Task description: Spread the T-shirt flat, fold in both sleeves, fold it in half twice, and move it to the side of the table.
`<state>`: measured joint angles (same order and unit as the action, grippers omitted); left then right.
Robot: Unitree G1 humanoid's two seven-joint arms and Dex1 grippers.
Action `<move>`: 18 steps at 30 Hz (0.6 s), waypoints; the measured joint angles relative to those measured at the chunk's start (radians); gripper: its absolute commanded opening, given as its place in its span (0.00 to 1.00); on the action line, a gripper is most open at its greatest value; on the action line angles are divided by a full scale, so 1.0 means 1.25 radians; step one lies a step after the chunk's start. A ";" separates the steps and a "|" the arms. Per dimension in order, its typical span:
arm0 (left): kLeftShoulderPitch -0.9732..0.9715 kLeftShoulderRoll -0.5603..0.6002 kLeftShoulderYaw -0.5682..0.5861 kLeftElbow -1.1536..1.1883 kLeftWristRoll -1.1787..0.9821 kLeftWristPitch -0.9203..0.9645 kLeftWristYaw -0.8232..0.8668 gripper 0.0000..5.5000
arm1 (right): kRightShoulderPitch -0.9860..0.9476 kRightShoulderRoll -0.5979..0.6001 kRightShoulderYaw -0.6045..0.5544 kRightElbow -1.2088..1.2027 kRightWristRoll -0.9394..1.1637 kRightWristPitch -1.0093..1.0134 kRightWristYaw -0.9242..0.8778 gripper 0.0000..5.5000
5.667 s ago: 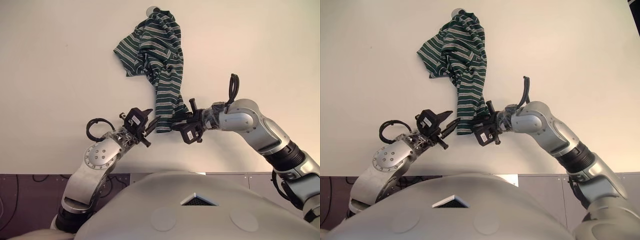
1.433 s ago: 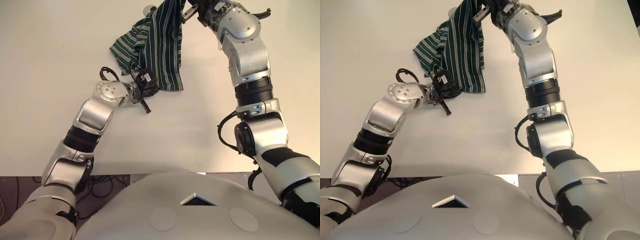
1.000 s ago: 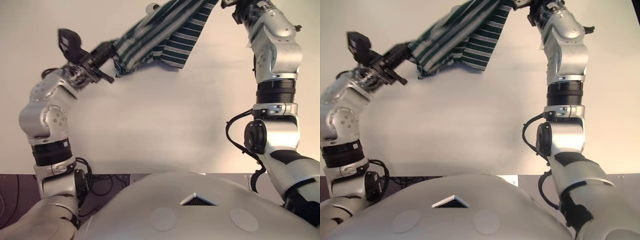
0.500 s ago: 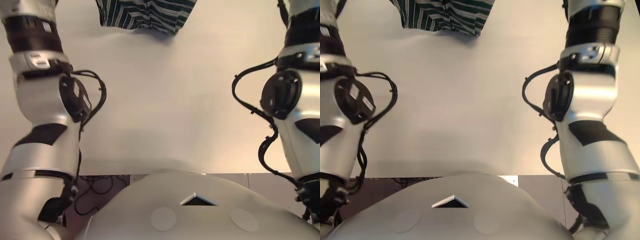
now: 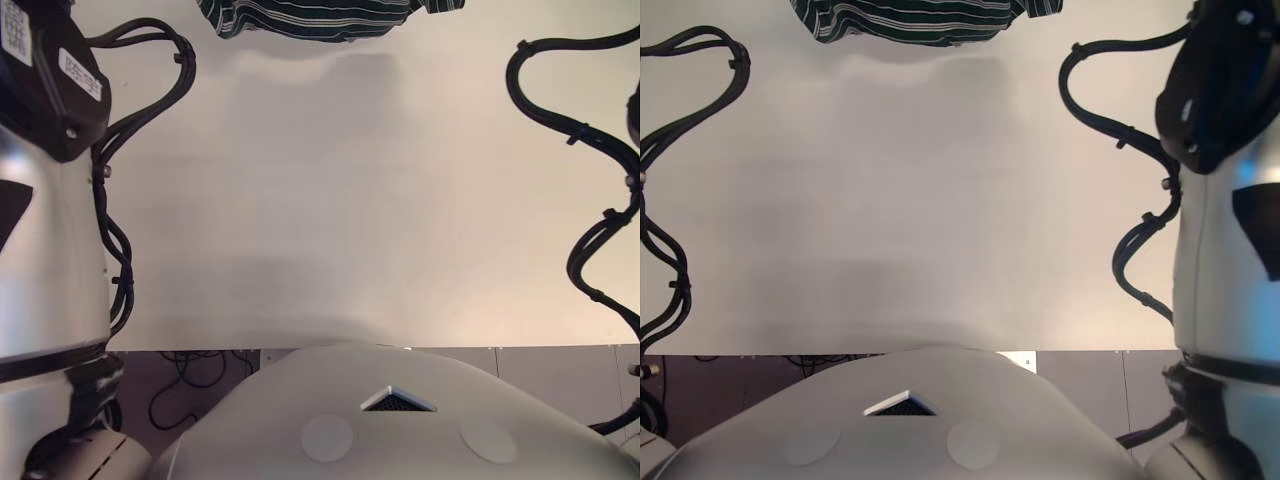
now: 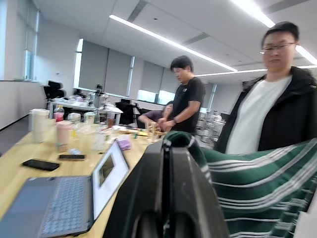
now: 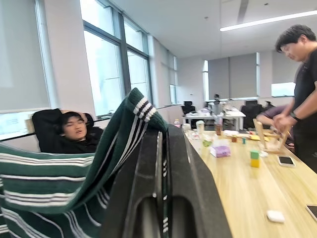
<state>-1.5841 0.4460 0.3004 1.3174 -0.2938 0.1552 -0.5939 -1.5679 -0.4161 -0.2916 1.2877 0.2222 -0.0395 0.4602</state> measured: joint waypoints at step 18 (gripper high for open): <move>0.720 0.202 0.001 -0.948 -0.294 0.621 -0.523 0.00 | 0.592 -0.254 0.081 -0.787 0.221 0.598 0.711 0.00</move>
<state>-0.6844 0.6988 0.3019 0.1329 -0.6607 0.9314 -1.2479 -0.8282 -0.7332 -0.1902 0.3046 0.4987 0.7076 1.3484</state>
